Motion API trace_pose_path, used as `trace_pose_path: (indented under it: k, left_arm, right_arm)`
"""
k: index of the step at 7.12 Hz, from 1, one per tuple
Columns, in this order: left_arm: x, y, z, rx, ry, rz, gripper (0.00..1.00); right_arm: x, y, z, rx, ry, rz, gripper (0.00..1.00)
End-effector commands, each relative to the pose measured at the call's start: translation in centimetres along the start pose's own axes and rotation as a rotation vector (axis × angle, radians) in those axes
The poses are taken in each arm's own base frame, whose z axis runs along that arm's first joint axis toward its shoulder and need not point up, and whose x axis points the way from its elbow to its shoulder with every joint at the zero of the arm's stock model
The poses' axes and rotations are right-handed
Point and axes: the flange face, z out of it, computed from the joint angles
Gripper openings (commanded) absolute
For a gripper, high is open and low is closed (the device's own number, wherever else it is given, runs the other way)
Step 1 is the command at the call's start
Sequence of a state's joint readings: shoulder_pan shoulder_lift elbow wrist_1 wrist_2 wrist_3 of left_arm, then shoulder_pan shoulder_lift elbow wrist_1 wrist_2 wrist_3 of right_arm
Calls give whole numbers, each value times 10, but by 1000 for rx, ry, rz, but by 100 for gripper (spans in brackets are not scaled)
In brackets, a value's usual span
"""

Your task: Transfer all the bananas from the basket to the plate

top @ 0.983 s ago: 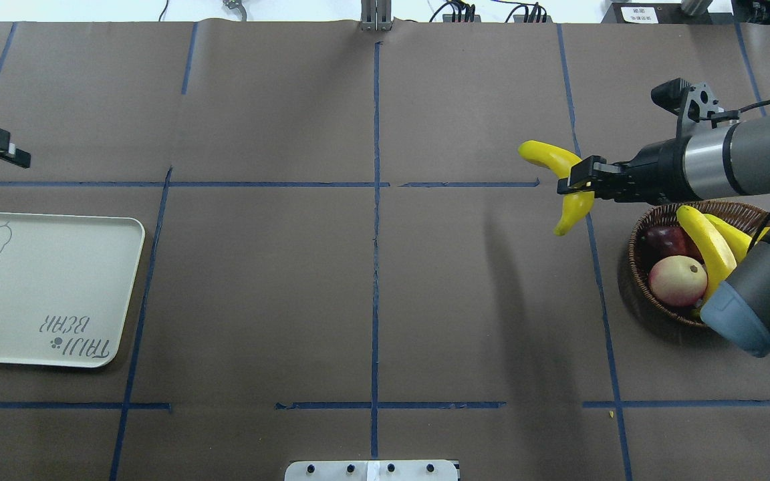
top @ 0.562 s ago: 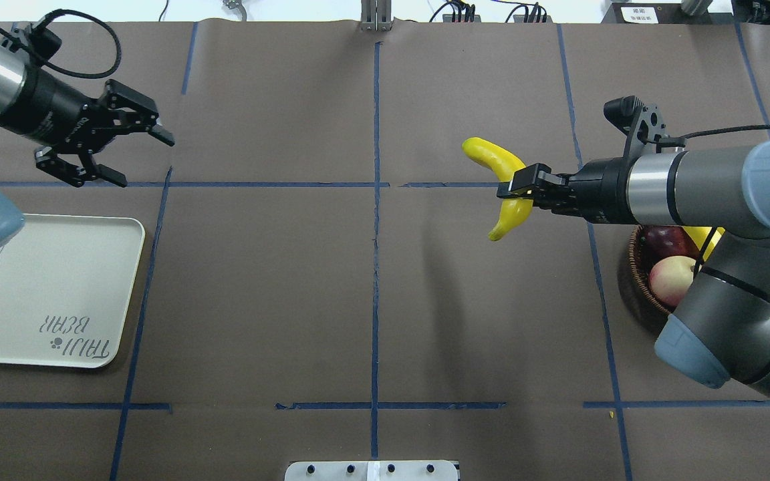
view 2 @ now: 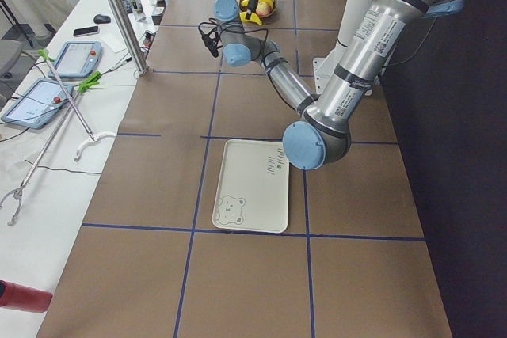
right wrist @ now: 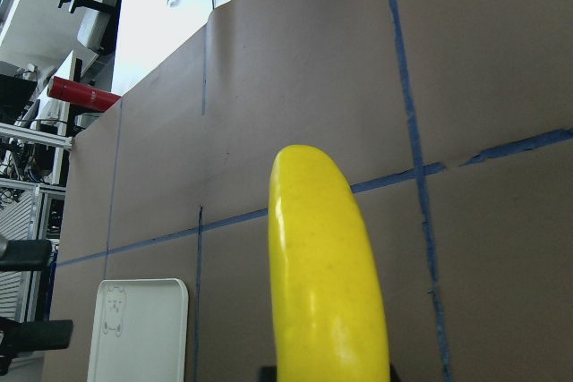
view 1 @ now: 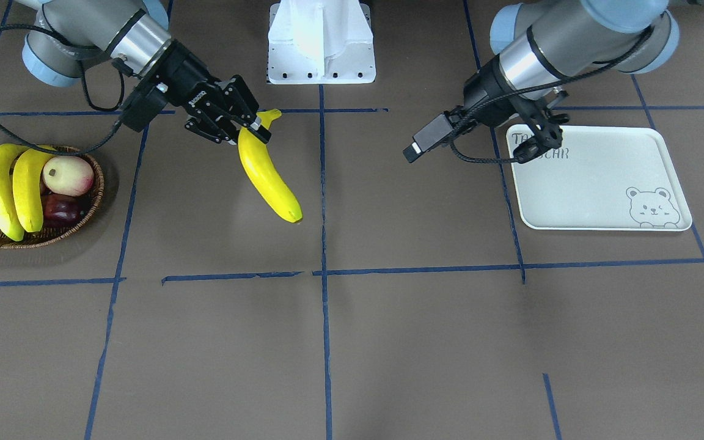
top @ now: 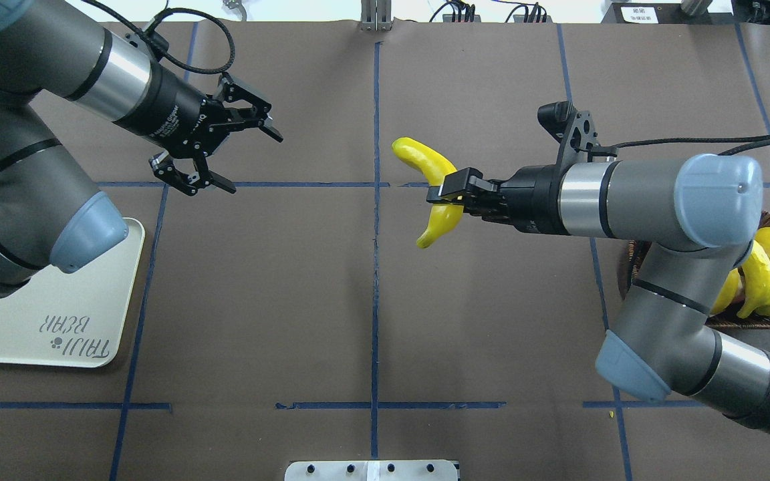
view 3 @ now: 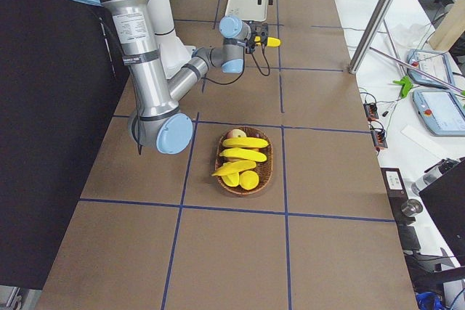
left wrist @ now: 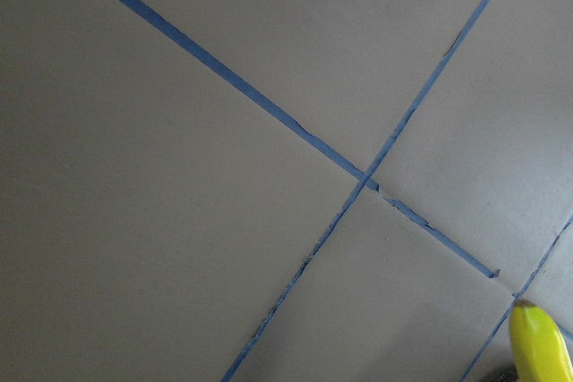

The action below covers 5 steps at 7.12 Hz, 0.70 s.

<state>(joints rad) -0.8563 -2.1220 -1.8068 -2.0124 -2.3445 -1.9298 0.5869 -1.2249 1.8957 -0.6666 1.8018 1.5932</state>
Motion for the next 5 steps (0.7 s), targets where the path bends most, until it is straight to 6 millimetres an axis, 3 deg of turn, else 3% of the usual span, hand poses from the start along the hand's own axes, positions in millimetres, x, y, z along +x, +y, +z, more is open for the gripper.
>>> trace_pose_path:
  k: [1, 3, 5]
  left_arm:
    - [31, 31, 31, 7, 19, -77, 100]
    - [46, 50, 46, -1, 28, -86, 100]
    - [43, 65, 69, 20, 29, -96, 100]
  right_arm:
    - [-23, 38, 29, 35, -31, -19, 0]
    - [-37, 65, 42, 70, -59, -22, 0]
    - [-43, 70, 44, 74, -70, -24, 0]
